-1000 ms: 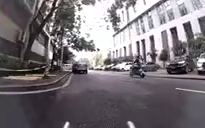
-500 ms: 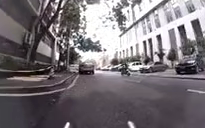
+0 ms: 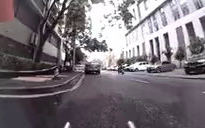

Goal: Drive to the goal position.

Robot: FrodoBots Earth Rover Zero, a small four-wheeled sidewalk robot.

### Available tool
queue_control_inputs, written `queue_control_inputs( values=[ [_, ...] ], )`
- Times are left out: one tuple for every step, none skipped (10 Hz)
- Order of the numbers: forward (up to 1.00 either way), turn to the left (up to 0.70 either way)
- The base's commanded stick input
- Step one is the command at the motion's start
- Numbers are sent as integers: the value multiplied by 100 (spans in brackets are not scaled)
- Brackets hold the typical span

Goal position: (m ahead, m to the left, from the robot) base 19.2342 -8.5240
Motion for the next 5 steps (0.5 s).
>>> queue_control_inputs(
  values=[
    [45, 0],
    [45, 0],
    [45, 0],
    [45, 0],
    [45, 0]
  ],
)
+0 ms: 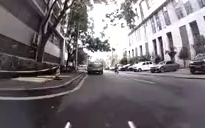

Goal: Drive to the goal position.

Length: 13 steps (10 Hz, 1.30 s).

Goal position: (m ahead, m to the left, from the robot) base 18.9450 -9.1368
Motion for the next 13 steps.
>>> queue_control_inputs(
  values=[
    [45, 0],
    [45, 0],
    [45, 0],
    [45, 0],
    [45, 0],
    [45, 0],
    [45, 0],
    [45, 0],
    [45, 0],
    [45, 0],
    [45, 0],
    [45, 25],
    [45, 27]
  ],
)
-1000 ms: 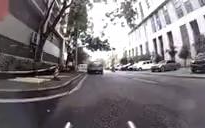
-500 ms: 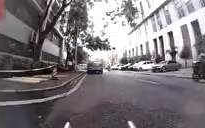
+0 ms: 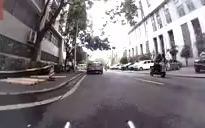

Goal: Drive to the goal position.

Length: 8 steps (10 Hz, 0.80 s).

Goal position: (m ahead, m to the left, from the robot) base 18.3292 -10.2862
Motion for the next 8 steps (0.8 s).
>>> queue_control_inputs(
  values=[
    [45, 27],
    [45, 27],
    [45, 6],
    [45, 0],
    [45, 0],
    [45, 0],
    [45, 0],
    [45, 0]
  ],
)
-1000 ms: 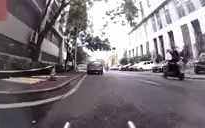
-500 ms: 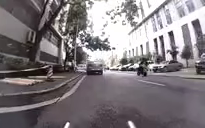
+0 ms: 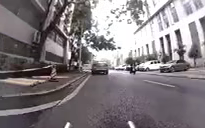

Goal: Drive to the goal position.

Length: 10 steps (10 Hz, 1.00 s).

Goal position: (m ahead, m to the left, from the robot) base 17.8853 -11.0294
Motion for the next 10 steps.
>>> queue_control_inputs(
  values=[
    [45, 0],
    [45, 0],
    [45, 0],
    [45, 0],
    [45, 0],
    [45, 0],
    [45, 0],
    [45, 0],
    [45, 0],
    [45, 0]
  ],
)
